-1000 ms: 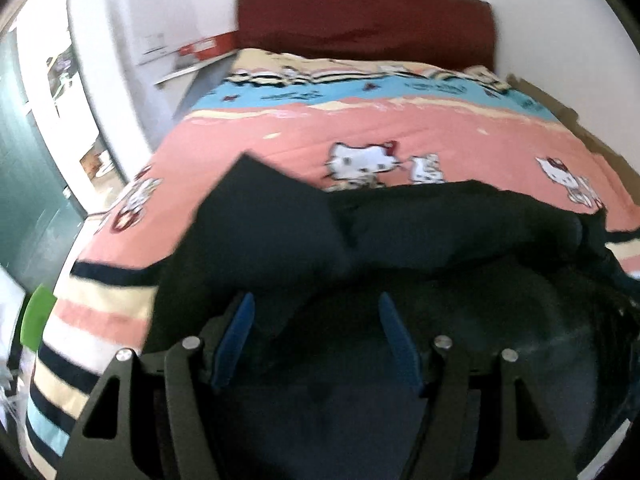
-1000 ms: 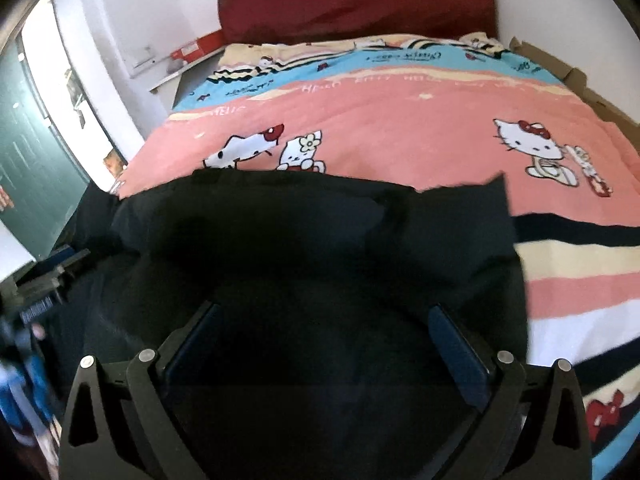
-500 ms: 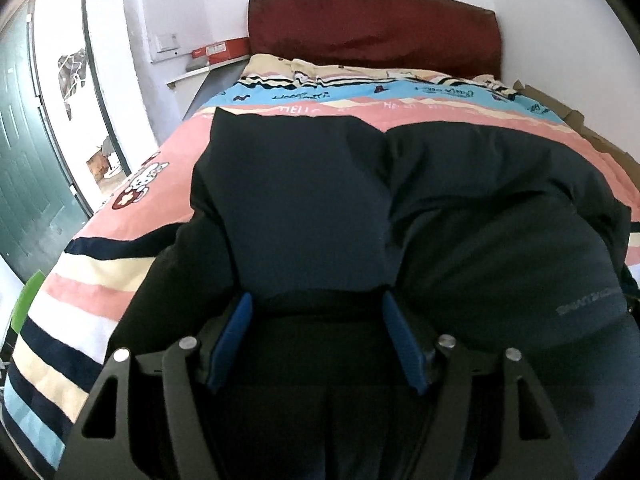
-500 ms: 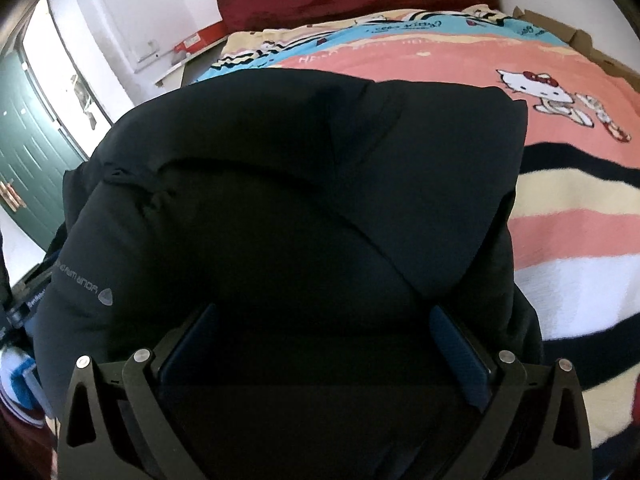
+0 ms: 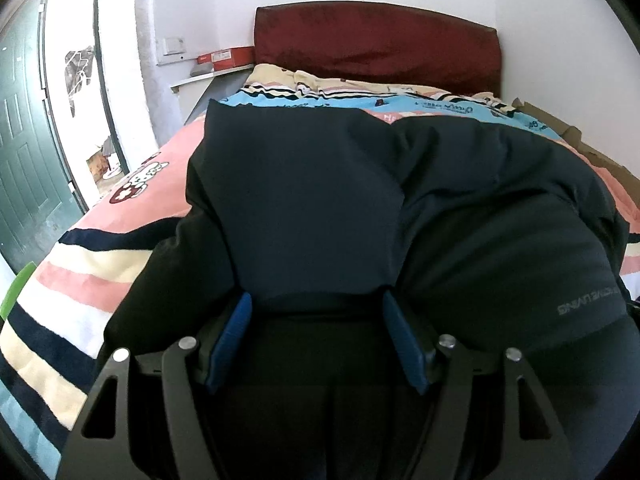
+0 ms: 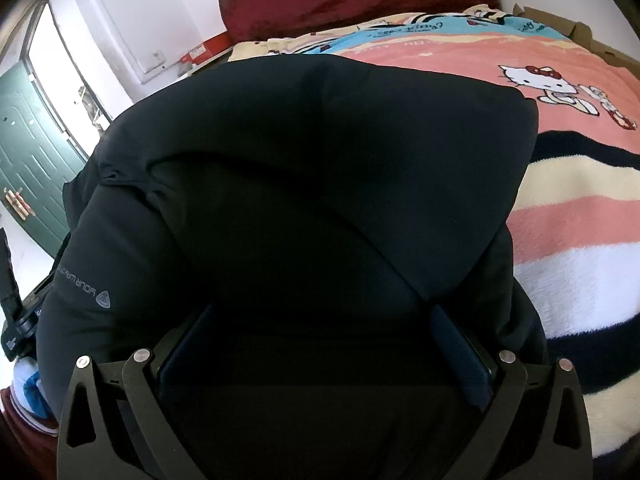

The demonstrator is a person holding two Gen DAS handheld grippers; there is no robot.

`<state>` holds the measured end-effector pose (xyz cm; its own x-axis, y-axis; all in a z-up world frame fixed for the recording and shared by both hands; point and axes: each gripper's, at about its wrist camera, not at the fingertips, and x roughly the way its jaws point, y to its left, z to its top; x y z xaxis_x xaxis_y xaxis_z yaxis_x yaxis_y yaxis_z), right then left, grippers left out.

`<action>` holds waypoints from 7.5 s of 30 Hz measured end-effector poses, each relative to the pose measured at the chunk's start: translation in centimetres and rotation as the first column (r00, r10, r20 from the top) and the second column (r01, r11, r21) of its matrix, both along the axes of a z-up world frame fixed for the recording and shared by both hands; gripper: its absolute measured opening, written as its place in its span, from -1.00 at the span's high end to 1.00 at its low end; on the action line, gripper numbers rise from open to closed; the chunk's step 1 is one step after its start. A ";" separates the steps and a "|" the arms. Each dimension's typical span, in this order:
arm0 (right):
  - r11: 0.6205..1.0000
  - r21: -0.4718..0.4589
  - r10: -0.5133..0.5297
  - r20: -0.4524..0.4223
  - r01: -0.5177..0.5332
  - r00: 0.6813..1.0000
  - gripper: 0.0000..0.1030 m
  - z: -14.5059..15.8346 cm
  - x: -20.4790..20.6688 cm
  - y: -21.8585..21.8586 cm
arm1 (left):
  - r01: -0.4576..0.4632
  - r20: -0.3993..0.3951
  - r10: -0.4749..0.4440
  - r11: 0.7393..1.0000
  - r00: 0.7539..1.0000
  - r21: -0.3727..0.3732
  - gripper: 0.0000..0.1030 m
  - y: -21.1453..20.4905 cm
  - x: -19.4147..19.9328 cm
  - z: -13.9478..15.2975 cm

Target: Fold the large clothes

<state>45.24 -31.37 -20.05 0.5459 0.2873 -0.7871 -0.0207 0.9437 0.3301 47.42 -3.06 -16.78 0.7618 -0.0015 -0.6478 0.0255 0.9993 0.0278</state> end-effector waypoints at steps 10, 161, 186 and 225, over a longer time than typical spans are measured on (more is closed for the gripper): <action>1.000 0.011 -0.007 0.023 0.006 1.000 -0.97 -0.4 -0.7 0.1 | -0.001 0.017 0.002 1.000 1.000 -0.006 -0.30 0.0 -0.5 -0.5; 0.885 0.453 0.133 -0.025 -0.107 0.991 0.37 3.1 -4.7 -1.9 | 0.289 -0.050 -0.393 0.751 0.918 -0.593 0.62 11.7 -5.1 5.4; 0.940 0.333 -0.030 -0.146 0.077 0.989 -0.94 3.6 -10.8 -1.8 | 0.120 -0.202 -0.317 0.759 0.927 -0.640 0.01 21.1 -9.6 3.3; 0.963 -0.255 -0.025 0.244 0.090 0.969 -0.99 20.1 -42.4 9.2 | -0.040 0.127 0.037 0.999 0.991 0.027 -0.32 3.7 -43.8 16.0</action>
